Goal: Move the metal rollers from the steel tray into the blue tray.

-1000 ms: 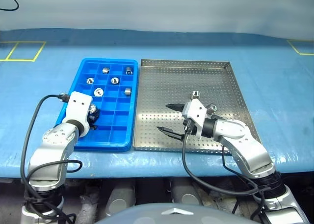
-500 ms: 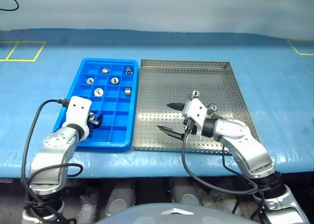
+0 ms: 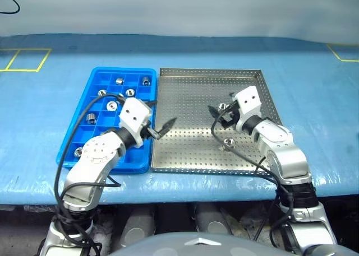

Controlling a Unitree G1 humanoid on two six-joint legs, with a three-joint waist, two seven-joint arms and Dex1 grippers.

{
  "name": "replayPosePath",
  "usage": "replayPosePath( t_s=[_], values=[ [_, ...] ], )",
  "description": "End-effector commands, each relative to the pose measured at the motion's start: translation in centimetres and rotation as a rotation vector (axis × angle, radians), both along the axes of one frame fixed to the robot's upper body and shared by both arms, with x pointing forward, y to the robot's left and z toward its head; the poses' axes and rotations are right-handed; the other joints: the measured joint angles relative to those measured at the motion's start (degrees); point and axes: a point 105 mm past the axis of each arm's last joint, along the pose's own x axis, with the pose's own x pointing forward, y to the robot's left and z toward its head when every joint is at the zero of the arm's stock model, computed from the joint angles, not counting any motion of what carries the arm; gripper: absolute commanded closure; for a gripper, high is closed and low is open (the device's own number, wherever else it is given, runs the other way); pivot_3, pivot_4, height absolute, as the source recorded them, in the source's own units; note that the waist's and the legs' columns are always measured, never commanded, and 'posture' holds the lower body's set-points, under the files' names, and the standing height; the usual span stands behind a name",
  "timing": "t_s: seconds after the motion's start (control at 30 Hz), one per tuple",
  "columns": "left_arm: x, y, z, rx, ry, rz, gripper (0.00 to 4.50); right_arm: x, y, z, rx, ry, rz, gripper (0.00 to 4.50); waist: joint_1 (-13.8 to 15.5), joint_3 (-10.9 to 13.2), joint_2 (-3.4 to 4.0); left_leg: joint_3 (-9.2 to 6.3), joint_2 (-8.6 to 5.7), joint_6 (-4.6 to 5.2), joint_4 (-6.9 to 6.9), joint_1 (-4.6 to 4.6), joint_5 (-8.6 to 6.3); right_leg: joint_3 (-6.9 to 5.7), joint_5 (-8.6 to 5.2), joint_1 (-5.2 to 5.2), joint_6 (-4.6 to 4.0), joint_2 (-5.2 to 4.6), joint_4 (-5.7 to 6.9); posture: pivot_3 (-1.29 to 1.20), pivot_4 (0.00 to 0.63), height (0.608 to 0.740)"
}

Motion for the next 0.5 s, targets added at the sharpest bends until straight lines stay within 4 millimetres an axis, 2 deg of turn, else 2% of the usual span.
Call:
replayPosePath(
  t_s=[0.03, 0.23, 0.5],
  values=[
    [-0.9, -1.4, 0.4, 0.021, -0.047, -0.12, 0.43, -0.2, -0.8, 0.2, -0.015, 0.004, -0.043, 0.0, -0.2, 0.01, 0.01, 0.0, 0.0, 0.03, -0.01, -0.02, -0.01, 0.0, -0.01, -0.02, 0.0, 0.0, 0.0, -0.14, 0.15, 0.74],
    [-0.4, -1.1, -0.3, 0.037, -0.029, -0.108, 0.43, -0.2, -0.8, 0.1, 0.045, 0.012, -0.034, 0.0, -0.95, 0.02, 0.04, -0.04, -0.01, 0.15, 0.0, -0.04, -0.08, 0.09, -0.1, -0.02, 0.17, -0.02, -0.04, -0.16, 0.15, 0.74],
    [-0.4, -1.0, -0.9, 0.041, -0.013, -0.106, 0.43, 2.1, 0.4, -0.9, 0.121, 0.053, 0.001, 0.0, -2.54, 0.03, 0.06, -0.02, 0.0, 0.17, 0.04, 0.02, -0.07, 0.13, -0.09, 0.03, 0.37, 0.01, -0.04, -0.16, 0.15, 0.74]
  ],
)
